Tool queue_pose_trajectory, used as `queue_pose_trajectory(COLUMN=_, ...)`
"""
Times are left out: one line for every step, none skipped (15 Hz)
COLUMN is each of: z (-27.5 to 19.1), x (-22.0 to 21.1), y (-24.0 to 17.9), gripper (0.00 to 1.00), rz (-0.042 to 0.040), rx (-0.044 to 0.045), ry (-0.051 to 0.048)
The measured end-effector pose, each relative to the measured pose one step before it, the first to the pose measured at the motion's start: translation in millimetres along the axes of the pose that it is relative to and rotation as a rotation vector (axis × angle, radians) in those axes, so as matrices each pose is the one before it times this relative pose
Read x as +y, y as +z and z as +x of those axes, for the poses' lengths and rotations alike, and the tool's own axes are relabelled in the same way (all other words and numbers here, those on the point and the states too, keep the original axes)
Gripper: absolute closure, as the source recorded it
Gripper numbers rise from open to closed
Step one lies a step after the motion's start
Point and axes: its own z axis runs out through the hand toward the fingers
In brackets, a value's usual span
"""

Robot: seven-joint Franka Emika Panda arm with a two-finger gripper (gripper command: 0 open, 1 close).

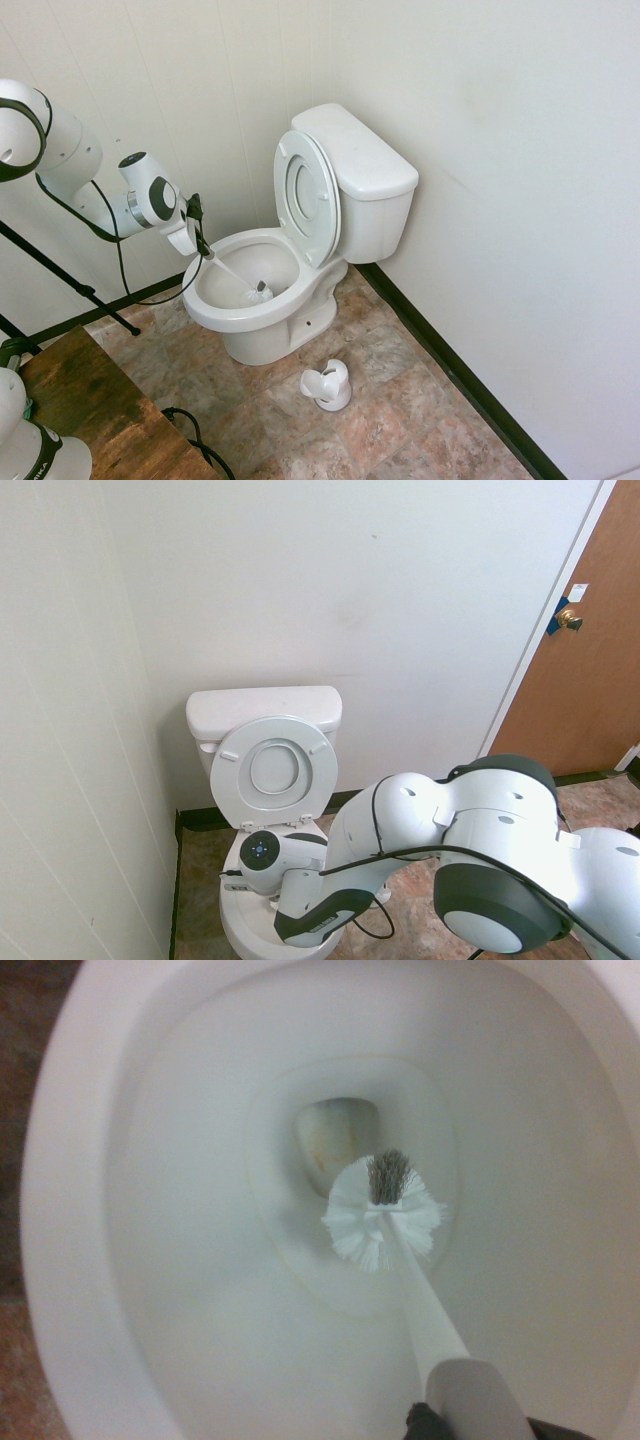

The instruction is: Clean the toilet

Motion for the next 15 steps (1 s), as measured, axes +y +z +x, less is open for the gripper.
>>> queue_pose_trajectory(z=5.50, x=8.15, y=-2.37, gripper=1.00, rz=-0.00422, rx=-0.00375, ry=-0.00059)
queue_pose_trajectory(z=7.49, x=7.06, y=-1.59, gripper=1.00, rz=-0.00088, rx=-0.00133, ry=0.00070)
queue_pose_trajectory(z=10.05, x=4.71, y=-0.52, gripper=1.00, rz=0.00094, rx=0.00076, ry=0.00683)
queue_pose_trajectory(z=11.87, x=1.20, y=0.91, gripper=1.00, rz=0.00377, rx=0.00121, ry=0.00812)
queue_pose_trajectory(z=13.35, x=-2.70, y=1.62, gripper=1.00, rz=0.00945, rx=0.00060, ry=0.00856)
queue_pose_trajectory(z=14.60, x=-4.91, y=1.80, gripper=1.00, rz=0.01397, rx=0.00024, ry=0.01081)
queue_pose_trajectory(z=14.52, x=-6.48, y=1.53, gripper=1.00, rz=0.01072, rx=0.00001, ry=0.01543)
queue_pose_trajectory(z=12.16, x=-9.03, y=0.92, gripper=1.00, rz=0.00974, rx=-0.00107, ry=0.01276)
queue_pose_trajectory(z=9.36, x=-11.42, y=1.59, gripper=1.00, rz=0.01073, rx=0.00066, ry=0.01248)
queue_pose_trajectory(z=4.55, x=-12.25, y=2.34, gripper=1.00, rz=0.01269, rx=-0.00067, ry=0.01026)
queue_pose_trajectory(z=-0.14, x=-12.37, y=4.15, gripper=1.00, rz=0.01022, rx=0.00148, ry=0.00628)
queue_pose_trajectory(z=-2.93, x=-9.96, y=6.12, gripper=1.00, rz=0.00592, rx=0.00562, ry=0.00247)
queue_pose_trajectory(z=-5.22, x=-7.85, y=6.90, gripper=1.00, rz=0.00273, rx=0.00604, ry=0.00000)
queue_pose_trajectory(z=-6.73, x=-6.93, y=5.07, gripper=1.00, rz=0.00421, rx=0.00493, ry=-0.00401)
queue_pose_trajectory(z=-7.98, x=-6.36, y=3.61, gripper=1.00, rz=0.00408, rx=0.00363, ry=-0.00488)
